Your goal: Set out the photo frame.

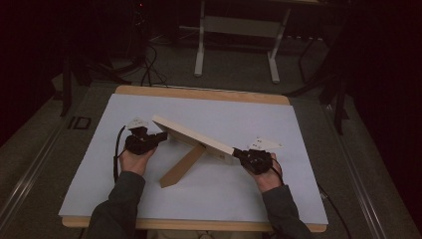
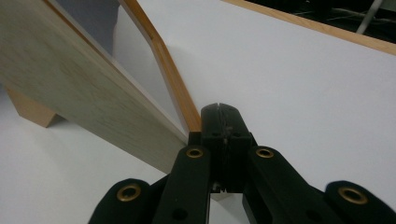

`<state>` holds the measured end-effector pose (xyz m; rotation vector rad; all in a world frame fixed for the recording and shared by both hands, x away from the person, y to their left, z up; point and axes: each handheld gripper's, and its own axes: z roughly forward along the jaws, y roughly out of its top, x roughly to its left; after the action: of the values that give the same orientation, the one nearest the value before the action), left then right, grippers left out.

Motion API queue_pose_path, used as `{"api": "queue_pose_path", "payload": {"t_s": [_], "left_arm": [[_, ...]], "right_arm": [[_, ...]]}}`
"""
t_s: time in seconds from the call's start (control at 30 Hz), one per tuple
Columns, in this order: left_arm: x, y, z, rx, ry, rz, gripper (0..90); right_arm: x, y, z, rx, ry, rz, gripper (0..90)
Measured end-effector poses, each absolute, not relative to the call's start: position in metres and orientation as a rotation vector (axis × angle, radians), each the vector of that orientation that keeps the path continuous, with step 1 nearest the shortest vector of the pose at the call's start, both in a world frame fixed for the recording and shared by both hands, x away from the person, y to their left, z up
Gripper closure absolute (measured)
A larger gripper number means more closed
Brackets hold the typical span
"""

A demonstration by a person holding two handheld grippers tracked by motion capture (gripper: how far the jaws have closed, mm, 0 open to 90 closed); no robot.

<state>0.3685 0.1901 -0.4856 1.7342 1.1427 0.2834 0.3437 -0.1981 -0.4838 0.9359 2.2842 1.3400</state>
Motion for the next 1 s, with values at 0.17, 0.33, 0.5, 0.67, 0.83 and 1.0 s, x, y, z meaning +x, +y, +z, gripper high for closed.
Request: {"api": "queue_pose_path", "payload": {"t_s": [0.17, 0.33, 0.5, 0.67, 0.83, 1.0], "left_arm": [[0.37, 0.191, -0.486, 1.728, 1.152, 0.287, 90.0], [0.372, 0.19, -0.485, 1.731, 1.155, 0.286, 90.0], [0.377, 0.184, -0.485, 1.737, 1.158, 0.281, 90.0], [0.382, 0.179, -0.485, 1.747, 1.157, 0.274, 90.0], [0.389, 0.176, -0.485, 1.746, 1.171, 0.271, 90.0], [0.393, 0.175, -0.486, 1.738, 1.177, 0.263, 90.0]], "right_arm": [[0.343, -0.198, -0.484, 0.931, 2.289, 1.338, 89.9], [0.343, -0.197, -0.483, 0.922, 2.295, 1.335, 89.9], [0.34, -0.196, -0.483, 0.911, 2.304, 1.333, 89.9], [0.339, -0.194, -0.483, 0.906, 2.308, 1.334, 89.9], [0.337, -0.193, -0.484, 0.894, 2.319, 1.339, 89.9], [0.334, -0.191, -0.484, 0.883, 2.326, 1.34, 89.9]]}}
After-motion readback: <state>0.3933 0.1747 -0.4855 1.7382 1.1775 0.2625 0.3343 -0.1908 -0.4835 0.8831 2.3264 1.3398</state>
